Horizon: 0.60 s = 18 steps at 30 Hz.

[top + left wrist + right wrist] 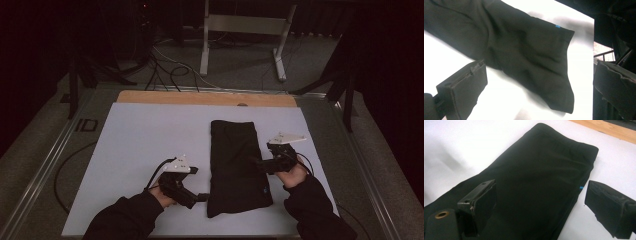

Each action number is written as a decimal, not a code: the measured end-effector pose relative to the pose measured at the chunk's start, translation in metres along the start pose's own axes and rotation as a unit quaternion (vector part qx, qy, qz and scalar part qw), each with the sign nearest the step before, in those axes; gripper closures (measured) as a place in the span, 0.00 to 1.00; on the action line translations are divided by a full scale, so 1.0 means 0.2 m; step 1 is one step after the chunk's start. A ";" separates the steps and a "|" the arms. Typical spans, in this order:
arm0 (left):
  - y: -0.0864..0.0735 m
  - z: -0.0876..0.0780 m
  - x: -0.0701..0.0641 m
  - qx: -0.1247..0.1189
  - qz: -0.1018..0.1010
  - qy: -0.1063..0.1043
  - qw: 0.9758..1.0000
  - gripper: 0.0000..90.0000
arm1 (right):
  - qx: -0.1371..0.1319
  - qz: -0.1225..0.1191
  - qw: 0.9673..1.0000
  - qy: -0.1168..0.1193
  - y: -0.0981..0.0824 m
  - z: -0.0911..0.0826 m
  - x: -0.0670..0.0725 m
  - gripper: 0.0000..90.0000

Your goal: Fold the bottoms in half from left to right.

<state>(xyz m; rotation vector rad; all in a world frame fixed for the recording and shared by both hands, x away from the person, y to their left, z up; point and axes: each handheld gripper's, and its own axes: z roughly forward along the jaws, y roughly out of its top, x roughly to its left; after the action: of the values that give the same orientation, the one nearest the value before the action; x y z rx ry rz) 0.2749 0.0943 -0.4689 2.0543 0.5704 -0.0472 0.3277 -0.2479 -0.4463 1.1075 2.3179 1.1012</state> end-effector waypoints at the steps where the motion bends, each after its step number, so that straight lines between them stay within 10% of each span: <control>1: 0.00 -0.01 0.00 -0.001 0.003 0.000 1.000 0.00 | -0.001 0.001 1.000 0.000 -0.01 -0.01 0.01 0.12; 18: -0.14 -0.15 0.02 -0.019 -0.013 0.027 0.999 0.00 | -0.005 0.028 0.999 0.021 -0.21 -0.21 0.14 0.16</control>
<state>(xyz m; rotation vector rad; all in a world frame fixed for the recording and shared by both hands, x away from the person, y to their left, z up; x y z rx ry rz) 0.2612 0.1322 -0.4767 2.0165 0.6269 0.0028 0.2633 -0.2640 -0.4510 1.1637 2.3240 1.1655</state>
